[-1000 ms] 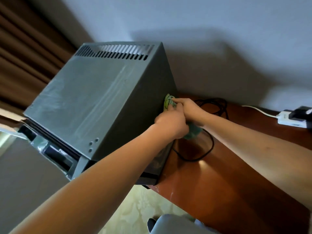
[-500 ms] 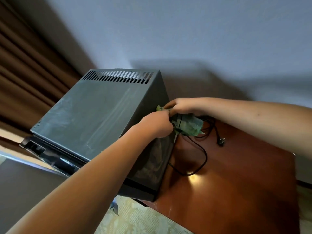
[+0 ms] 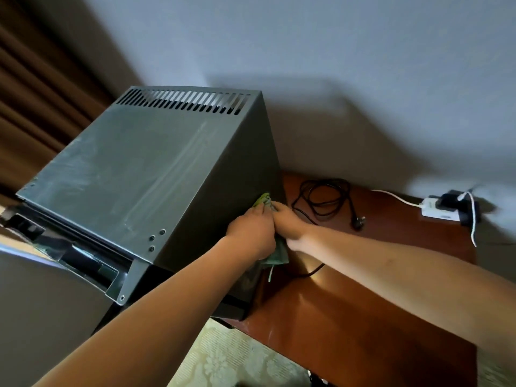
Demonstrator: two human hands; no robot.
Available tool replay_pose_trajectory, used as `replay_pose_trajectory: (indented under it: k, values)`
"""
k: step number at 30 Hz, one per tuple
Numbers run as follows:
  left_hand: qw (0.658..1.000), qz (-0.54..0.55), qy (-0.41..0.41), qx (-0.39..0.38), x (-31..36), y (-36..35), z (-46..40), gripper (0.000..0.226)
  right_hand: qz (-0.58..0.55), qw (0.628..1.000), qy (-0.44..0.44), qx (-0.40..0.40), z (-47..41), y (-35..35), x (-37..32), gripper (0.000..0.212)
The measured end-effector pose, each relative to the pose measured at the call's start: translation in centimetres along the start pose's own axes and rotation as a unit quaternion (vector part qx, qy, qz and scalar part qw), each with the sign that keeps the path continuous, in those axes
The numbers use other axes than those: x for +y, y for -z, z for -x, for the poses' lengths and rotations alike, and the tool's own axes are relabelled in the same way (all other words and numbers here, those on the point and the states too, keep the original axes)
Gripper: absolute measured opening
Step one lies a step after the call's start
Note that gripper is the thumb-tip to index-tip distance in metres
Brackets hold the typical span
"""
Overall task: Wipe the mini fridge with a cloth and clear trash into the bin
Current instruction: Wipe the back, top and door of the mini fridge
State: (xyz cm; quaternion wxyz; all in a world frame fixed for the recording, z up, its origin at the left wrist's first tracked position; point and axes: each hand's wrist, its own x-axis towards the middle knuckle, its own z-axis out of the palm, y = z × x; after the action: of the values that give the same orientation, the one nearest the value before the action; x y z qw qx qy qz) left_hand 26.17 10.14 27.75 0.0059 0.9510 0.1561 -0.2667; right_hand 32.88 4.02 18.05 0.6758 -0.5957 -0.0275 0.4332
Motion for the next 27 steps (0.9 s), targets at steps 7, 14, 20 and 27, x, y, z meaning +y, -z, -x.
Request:
replay_pose_trajectory:
  k: [7,14,20,27]
  values:
    - [0.996,-0.027,-0.018,0.087,0.5,3.1,0.4,0.078,0.057,0.994,0.097,-0.011,0.7,0.9,-4.2,0.028]
    - [0.998,-0.025,0.007,-0.049,1.0,-1.4,-1.7,0.066,0.028,0.999,-0.012,-0.035,-0.4,1.1,1.5,0.028]
    - [0.999,-0.033,0.001,-0.005,0.9,-0.3,-0.7,0.074,0.061,0.997,0.021,-0.052,-0.1,1.5,0.2,0.03]
    - [0.999,-0.028,-0.022,0.015,0.6,-2.6,-4.5,0.082,-0.044,0.999,0.017,0.004,-3.4,1.9,2.2,0.029]
